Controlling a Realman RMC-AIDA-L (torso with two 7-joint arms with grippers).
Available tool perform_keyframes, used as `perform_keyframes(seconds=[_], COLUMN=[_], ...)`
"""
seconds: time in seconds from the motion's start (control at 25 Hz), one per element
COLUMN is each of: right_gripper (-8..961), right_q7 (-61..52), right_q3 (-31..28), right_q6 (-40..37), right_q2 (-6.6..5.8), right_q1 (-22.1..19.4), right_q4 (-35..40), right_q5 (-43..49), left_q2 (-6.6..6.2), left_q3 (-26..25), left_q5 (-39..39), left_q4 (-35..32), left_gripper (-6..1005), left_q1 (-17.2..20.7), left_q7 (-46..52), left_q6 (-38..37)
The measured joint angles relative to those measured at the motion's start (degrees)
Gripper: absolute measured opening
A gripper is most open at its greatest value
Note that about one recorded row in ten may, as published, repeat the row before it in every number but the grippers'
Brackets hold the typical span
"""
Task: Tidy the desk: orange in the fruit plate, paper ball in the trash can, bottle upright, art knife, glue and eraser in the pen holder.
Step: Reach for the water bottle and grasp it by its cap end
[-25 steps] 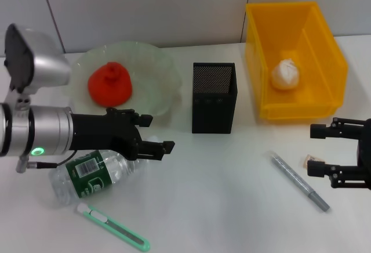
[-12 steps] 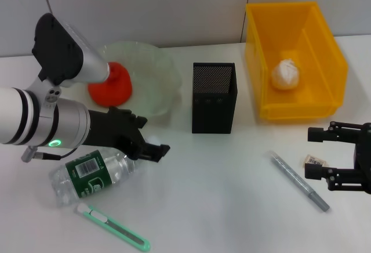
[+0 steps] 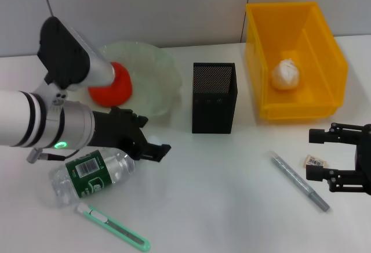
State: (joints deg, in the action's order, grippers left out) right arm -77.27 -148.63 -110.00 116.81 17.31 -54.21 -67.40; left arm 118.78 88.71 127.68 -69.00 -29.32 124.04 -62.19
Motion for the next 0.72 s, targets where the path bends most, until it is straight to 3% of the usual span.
perform_keyframes(seconds=[0.72], right_gripper=[751], right_q7=[0.0], right_q3=[0.1], right_q6=[0.6], right_q2=[0.07], right_q1=[0.4], right_q4=[1.1], right_q5=[1.0], left_q2=[0.04], left_q3=[1.6], left_q5=[0.2], left_q4=[3.1], left_gripper=[824], left_q1=[-0.3], left_q7=[-0.2], left_q6=[2.6])
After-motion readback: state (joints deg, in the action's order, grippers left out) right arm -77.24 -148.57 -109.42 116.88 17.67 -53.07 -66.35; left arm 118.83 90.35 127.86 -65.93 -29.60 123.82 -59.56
